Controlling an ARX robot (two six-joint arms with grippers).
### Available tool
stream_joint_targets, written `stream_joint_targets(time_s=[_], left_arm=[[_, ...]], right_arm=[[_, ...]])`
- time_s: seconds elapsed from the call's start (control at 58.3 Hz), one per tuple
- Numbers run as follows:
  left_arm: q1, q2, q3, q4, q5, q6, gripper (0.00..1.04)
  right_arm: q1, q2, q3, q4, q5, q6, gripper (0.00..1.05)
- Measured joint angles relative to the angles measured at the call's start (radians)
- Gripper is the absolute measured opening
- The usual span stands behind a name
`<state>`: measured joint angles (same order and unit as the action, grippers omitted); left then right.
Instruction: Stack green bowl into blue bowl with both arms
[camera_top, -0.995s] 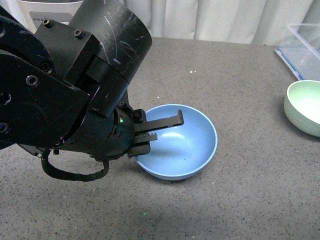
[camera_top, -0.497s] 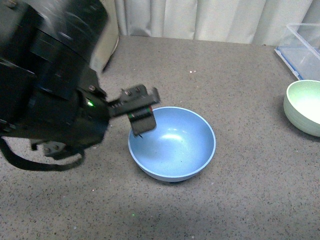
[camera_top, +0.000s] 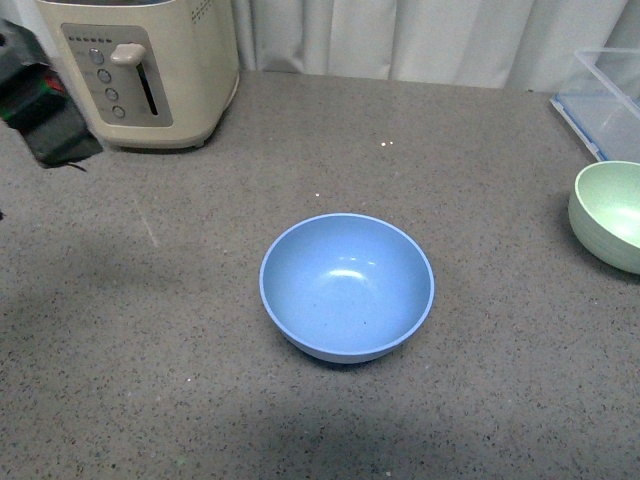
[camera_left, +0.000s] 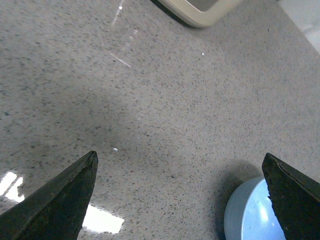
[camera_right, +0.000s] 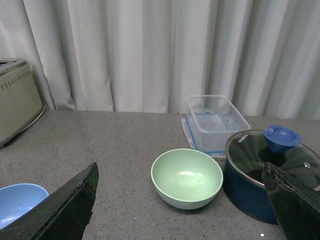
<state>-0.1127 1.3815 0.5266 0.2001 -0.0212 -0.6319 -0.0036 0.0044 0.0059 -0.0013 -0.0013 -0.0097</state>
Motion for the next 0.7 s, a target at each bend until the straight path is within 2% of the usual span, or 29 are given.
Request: stream_joint_targets(time_s=[0.034, 0.069, 0.137, 0.206, 0.24, 0.343, 0.514, 0.703], left_arm=[[0.011, -0.015, -0.039, 0.062, -0.015, 0.031, 0.96], [0.022, 0.004, -0.112, 0.286, -0.051, 0.134, 0.89], [0.035, 0.027, -0.236, 0.628, -0.057, 0.319, 0.76], [0.039, 0.002, -0.31, 0.845, -0.046, 0.465, 0.64], [0.04, -0.026, -0.323, 0.892, -0.043, 0.504, 0.59], [0.096, -0.152, -0.378, 0.88, 0.016, 0.589, 0.34], [0.11, -0.274, -0.437, 0.8, 0.018, 0.611, 0.05], [0.111, -0.422, -0.475, 0.694, 0.019, 0.617, 0.04]], right_arm=[[0.0, 0.0, 0.0, 0.0, 0.0, 0.0, 0.96], [0.0, 0.0, 0.0, 0.0, 0.0, 0.0, 0.96], [0.0, 0.0, 0.0, 0.0, 0.0, 0.0, 0.96], [0.0, 0.0, 0.0, 0.0, 0.0, 0.0, 0.96], [0.0, 0.001, 0.0, 0.0, -0.002, 0.0, 0.96], [0.0, 0.0, 0.0, 0.0, 0.0, 0.0, 0.96], [0.0, 0.001, 0.0, 0.0, 0.0, 0.0, 0.96], [0.0, 0.0, 0.0, 0.0, 0.0, 0.0, 0.96]])
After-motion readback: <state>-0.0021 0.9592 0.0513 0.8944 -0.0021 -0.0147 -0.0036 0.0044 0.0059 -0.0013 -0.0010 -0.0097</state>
